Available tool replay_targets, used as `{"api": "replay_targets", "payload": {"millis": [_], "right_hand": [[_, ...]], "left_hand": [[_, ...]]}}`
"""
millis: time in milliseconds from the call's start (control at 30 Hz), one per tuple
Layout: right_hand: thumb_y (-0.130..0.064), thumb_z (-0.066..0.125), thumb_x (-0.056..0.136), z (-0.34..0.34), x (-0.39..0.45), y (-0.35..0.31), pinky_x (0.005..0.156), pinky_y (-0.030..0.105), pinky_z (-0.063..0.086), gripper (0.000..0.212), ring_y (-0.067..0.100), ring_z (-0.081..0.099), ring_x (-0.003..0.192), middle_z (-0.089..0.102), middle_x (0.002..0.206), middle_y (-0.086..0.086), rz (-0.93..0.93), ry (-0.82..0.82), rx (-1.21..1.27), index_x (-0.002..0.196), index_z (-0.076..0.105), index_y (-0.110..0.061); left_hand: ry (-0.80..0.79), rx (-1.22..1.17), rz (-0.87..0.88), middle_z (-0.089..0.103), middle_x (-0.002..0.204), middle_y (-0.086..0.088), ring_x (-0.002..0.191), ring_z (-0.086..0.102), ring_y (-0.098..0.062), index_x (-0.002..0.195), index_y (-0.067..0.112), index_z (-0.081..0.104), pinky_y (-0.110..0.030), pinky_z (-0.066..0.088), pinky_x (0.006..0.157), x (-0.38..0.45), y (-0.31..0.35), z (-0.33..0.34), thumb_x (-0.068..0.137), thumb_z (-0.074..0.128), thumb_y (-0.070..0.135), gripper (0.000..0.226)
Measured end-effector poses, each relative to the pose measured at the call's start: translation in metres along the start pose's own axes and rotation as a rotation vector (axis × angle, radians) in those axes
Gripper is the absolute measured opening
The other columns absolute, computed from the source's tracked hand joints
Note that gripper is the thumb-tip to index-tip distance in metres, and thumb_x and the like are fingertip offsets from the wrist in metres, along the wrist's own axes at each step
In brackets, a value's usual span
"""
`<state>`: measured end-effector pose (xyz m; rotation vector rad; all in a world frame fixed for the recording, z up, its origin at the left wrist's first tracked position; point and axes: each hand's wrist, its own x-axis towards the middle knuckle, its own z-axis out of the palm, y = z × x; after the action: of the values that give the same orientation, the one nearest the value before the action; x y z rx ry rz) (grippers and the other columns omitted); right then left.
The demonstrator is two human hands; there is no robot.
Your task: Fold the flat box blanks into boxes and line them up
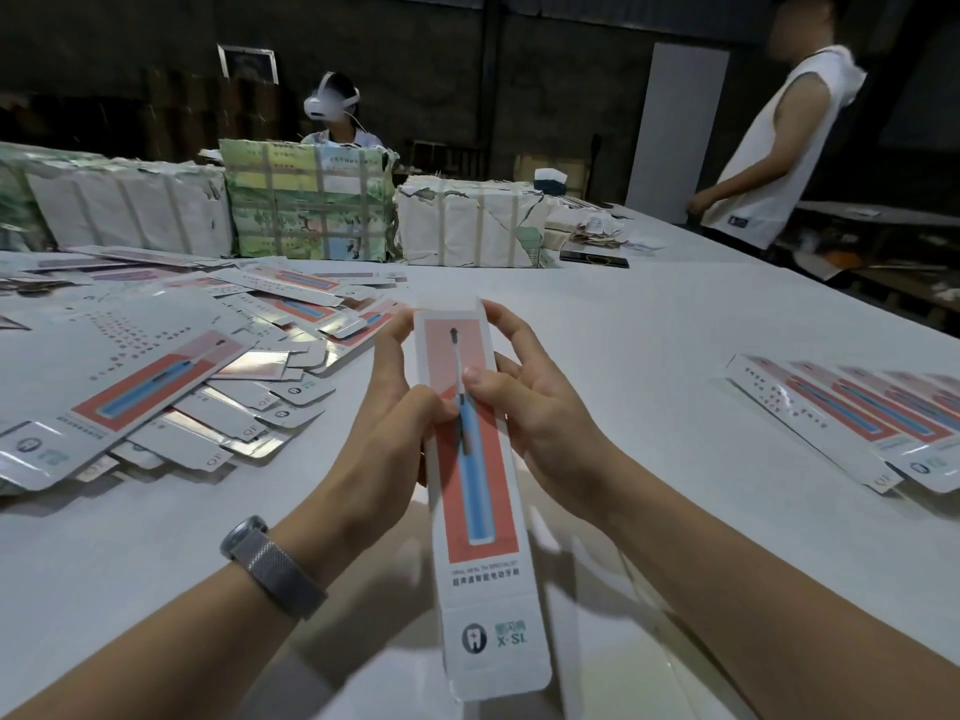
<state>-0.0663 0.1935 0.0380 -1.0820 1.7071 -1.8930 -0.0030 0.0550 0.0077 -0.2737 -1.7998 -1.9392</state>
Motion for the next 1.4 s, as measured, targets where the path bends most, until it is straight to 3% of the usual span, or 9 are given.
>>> {"api": "replay_targets", "payload": {"millis": [100, 233, 400, 667, 800, 933, 1100, 1200, 1400], "right_hand": [[-0.026, 0.06, 0.083, -0.004, 0.001, 0.001, 0.088, 0.053, 0.05, 0.038, 0.024, 0.061, 0.087, 0.065, 0.101, 0.011, -0.003, -0.013, 0.023, 0.118, 0.051, -0.038], [-0.03, 0.06, 0.084, -0.005, 0.002, 0.001, 0.071, 0.041, 0.044, 0.032, 0.019, 0.058, 0.081, 0.063, 0.099, 0.003, -0.002, -0.006, -0.017, 0.114, 0.05, -0.033], [-0.034, 0.06, 0.085, -0.005, 0.004, 0.002, 0.092, 0.053, 0.05, 0.026, 0.019, 0.063, 0.088, 0.066, 0.094, -0.007, -0.076, 0.114, -0.056, 0.109, 0.052, -0.027], [-0.007, 0.068, 0.07, -0.017, 0.009, 0.0, 0.087, 0.041, 0.057, 0.066, 0.022, 0.067, 0.097, 0.064, 0.107, 0.003, -0.124, 0.181, 0.184, 0.127, 0.046, -0.032], [-0.006, 0.068, 0.07, -0.019, 0.009, -0.001, 0.094, 0.046, 0.054, 0.056, 0.021, 0.066, 0.095, 0.07, 0.095, -0.005, -0.094, 0.15, 0.191, 0.122, 0.058, -0.023], [-0.006, 0.067, 0.071, -0.019, 0.008, -0.001, 0.083, 0.036, 0.056, 0.032, 0.022, 0.065, 0.088, 0.07, 0.091, 0.002, -0.097, 0.137, 0.149, 0.101, 0.068, -0.018], [-0.026, 0.066, 0.081, -0.016, 0.007, -0.006, 0.078, 0.035, 0.046, 0.008, 0.021, 0.057, 0.082, 0.066, 0.083, 0.0, -0.086, 0.188, 0.086, 0.08, 0.073, -0.022], [-0.027, 0.063, 0.086, -0.018, 0.008, -0.01, 0.066, 0.025, 0.046, 0.023, 0.012, 0.056, 0.069, 0.058, 0.069, -0.005, -0.052, 0.208, 0.106, 0.063, 0.059, -0.021], [-0.016, 0.063, 0.074, -0.028, 0.008, -0.017, 0.066, 0.027, 0.049, 0.016, 0.01, 0.062, 0.068, 0.067, 0.074, -0.004, 0.016, 0.129, 0.037, 0.086, 0.073, -0.019]], "left_hand": [[-0.017, 0.021, 0.015, 0.069, 0.108, -0.012, 0.084, 0.066, -0.045, 0.125, 0.048, 0.048, -0.065, 0.057, 0.077, -0.002, 0.003, 0.005, 0.069, 0.052, 0.025, 0.06], [-0.014, 0.086, 0.022, 0.072, 0.103, 0.005, 0.079, 0.069, -0.018, 0.12, 0.055, 0.051, -0.033, 0.06, 0.068, 0.0, 0.004, 0.002, 0.071, 0.05, 0.023, 0.058], [-0.053, 0.092, -0.013, 0.072, 0.096, 0.007, 0.077, 0.07, -0.013, 0.118, 0.056, 0.051, -0.024, 0.056, 0.065, -0.003, 0.005, 0.006, 0.066, 0.053, 0.035, 0.056], [-0.101, 0.116, -0.066, 0.072, 0.105, 0.015, 0.084, 0.074, -0.015, 0.123, 0.064, 0.04, -0.023, 0.057, 0.068, -0.007, 0.006, 0.01, 0.077, 0.052, 0.027, 0.06], [-0.062, 0.104, -0.097, 0.07, 0.103, 0.021, 0.08, 0.074, -0.017, 0.114, 0.081, 0.032, -0.025, 0.058, 0.065, -0.009, 0.01, 0.014, 0.069, 0.057, 0.039, 0.066], [-0.048, 0.131, -0.131, 0.072, 0.091, 0.017, 0.071, 0.073, -0.015, 0.138, 0.057, 0.028, -0.022, 0.056, 0.059, -0.01, 0.012, 0.014, 0.076, 0.048, 0.028, 0.071], [-0.06, 0.168, -0.122, 0.073, 0.089, 0.012, 0.068, 0.072, -0.014, 0.127, 0.057, 0.037, -0.021, 0.056, 0.058, -0.011, 0.013, 0.014, 0.077, 0.047, 0.027, 0.059], [-0.107, 0.236, -0.105, 0.068, 0.107, 0.011, 0.079, 0.073, -0.017, 0.126, 0.063, 0.036, -0.023, 0.056, 0.065, -0.012, 0.012, 0.015, 0.078, 0.047, 0.03, 0.06], [-0.182, 0.24, -0.097, 0.065, 0.115, 0.002, 0.082, 0.071, -0.016, 0.14, 0.058, 0.031, -0.026, 0.056, 0.07, -0.013, 0.012, 0.013, 0.072, 0.052, 0.04, 0.074]]}}
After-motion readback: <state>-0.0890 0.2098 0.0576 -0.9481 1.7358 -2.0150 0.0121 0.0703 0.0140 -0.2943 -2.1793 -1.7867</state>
